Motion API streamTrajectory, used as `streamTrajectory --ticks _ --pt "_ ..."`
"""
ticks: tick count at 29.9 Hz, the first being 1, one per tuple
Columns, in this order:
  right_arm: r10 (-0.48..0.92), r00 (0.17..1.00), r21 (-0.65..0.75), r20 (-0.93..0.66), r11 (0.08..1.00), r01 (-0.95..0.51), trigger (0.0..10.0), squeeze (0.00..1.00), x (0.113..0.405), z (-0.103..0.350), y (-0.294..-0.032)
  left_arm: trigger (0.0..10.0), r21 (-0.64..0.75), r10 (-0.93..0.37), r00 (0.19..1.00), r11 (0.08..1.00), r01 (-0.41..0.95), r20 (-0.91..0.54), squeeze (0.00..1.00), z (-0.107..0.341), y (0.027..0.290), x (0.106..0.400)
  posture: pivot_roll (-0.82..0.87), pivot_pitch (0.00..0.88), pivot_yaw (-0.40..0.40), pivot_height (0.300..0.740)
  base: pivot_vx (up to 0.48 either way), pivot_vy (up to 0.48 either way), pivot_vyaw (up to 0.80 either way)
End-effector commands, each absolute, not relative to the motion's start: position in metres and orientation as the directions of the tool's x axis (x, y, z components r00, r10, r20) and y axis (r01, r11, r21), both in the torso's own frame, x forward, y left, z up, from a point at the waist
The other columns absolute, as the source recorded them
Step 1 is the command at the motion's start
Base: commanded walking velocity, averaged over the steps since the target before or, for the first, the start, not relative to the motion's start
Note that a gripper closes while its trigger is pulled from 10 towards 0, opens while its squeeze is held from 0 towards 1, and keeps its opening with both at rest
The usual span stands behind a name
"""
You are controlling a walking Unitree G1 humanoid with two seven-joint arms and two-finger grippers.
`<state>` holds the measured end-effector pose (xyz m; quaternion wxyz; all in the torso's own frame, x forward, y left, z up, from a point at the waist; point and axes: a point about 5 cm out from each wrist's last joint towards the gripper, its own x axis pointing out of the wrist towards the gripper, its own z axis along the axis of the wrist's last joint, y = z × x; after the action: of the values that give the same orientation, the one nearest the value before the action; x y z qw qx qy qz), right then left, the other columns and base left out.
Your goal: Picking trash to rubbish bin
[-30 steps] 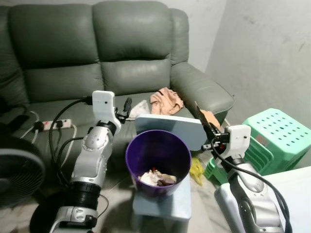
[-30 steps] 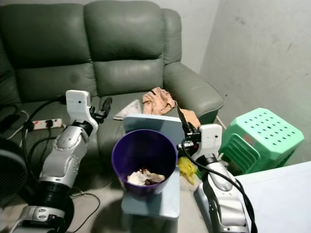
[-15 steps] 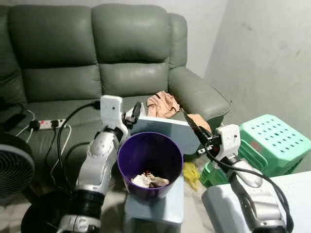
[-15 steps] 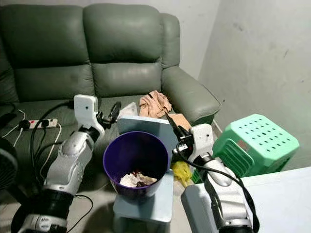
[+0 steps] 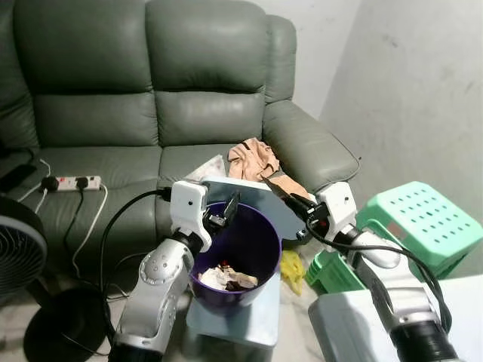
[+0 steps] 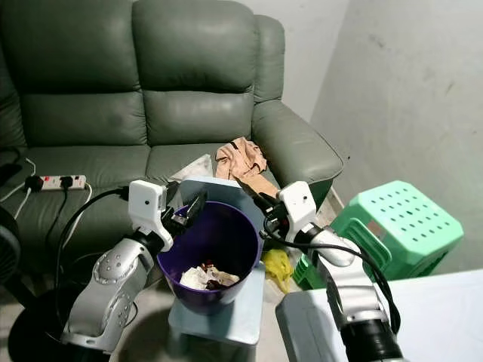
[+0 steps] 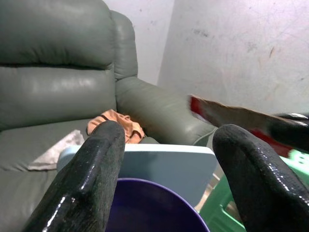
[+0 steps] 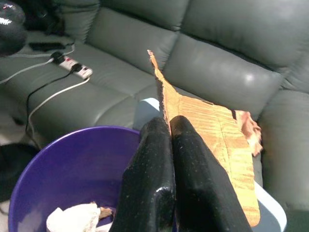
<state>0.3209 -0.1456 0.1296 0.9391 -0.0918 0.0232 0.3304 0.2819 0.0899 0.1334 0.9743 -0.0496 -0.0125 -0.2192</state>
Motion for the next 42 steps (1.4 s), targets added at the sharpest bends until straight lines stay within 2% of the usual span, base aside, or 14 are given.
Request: streamTrajectory --ticks 1,8,16,32,42 --pt "0.635 0.762 -0.185 -0.13 0.739 -0.647 10.0 0.0 0.327 0.131 -0.147 10.0 -0.096 -0.438 0.897 0.892 0.442 0.055 0.0 0.138 0.082 0.273 0.08 0.0 -0.161 0.74 0.0 0.0 0.0" --pt "0.676 0.711 -0.207 -0.194 0.68 -0.704 10.0 0.0 0.336 0.127 -0.144 10.0 -0.122 -0.392 0.919 0.911 0.394 0.036 0.0 0.137 0.081 0.253 0.11 0.009 -0.201 0.74 0.0 0.0 0.0" --pt "0.718 0.635 -0.202 -0.285 0.602 -0.772 10.0 0.0 0.342 0.113 -0.136 10.0 -0.154 -0.37 0.928 0.915 0.373 0.054 0.0 0.148 0.074 0.228 0.14 0.092 -0.231 0.74 0.0 0.0 0.0" --pt "0.724 0.588 -0.155 -0.36 0.575 -0.803 10.0 0.0 0.344 0.084 -0.094 10.0 -0.148 -0.367 0.928 0.916 0.372 0.057 0.0 0.157 0.07 0.208 0.17 0.128 -0.228 0.74 0.0 0.0 0.0" --pt "0.689 0.604 -0.14 -0.401 0.605 -0.783 10.0 0.0 0.342 0.072 -0.074 10.0 -0.163 -0.379 0.924 0.91 0.381 0.041 0.0 0.156 0.067 0.205 0.17 0.13 -0.228 0.74 0.0 0.0 0.0"
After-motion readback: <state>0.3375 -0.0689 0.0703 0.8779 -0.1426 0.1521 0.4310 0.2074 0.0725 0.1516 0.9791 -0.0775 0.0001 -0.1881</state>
